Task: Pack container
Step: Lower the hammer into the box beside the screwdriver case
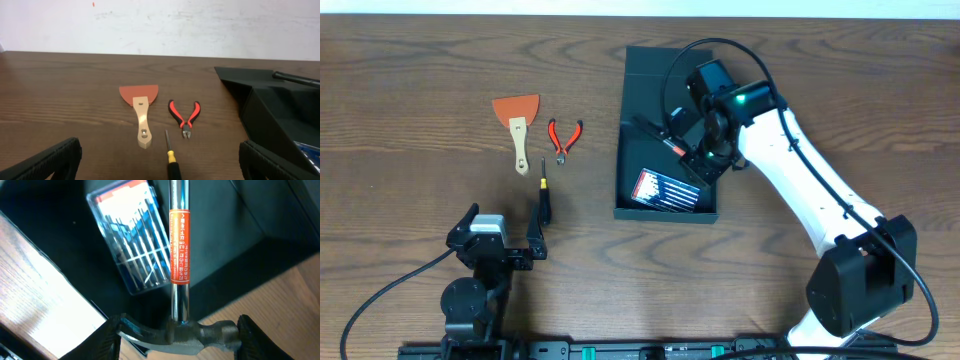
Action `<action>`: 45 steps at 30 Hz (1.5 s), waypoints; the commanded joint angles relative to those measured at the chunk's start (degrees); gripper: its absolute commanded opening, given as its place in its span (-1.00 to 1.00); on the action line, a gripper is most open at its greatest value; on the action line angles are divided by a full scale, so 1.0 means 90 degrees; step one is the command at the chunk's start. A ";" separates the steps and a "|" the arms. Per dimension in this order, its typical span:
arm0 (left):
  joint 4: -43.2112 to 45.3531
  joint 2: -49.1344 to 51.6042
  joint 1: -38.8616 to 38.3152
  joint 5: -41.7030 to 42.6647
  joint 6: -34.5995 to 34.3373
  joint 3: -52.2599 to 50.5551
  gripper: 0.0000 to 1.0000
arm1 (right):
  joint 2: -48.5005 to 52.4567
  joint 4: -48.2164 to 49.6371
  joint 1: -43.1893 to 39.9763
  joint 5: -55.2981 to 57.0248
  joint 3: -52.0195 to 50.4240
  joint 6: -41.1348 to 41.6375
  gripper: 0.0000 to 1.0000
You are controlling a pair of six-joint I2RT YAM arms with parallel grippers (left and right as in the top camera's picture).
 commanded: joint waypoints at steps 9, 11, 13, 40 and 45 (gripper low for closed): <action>0.0002 -0.0039 -0.0019 0.0036 0.0090 -0.0036 0.97 | 0.0036 0.0053 0.0100 -0.0066 -0.0092 -0.0027 -0.93; 0.0002 -0.0039 -0.0019 0.0036 0.0090 -0.0036 0.97 | 0.0036 0.0068 0.0097 -0.0066 -0.0138 -0.0029 -0.92; 0.0002 -0.0039 -0.0019 0.0036 0.0090 -0.0036 0.97 | 0.0036 0.0109 0.0097 -0.0068 -0.0221 -0.0027 -0.93; 0.0002 -0.0039 -0.0019 0.0036 0.0090 -0.0036 0.97 | 0.0036 0.1406 0.0097 -0.0160 -0.1430 0.0240 -0.31; 0.0002 -0.0039 -0.0019 0.0036 0.0090 -0.0036 0.97 | 0.0036 0.1423 0.0097 -0.0160 -0.1430 0.0240 -0.32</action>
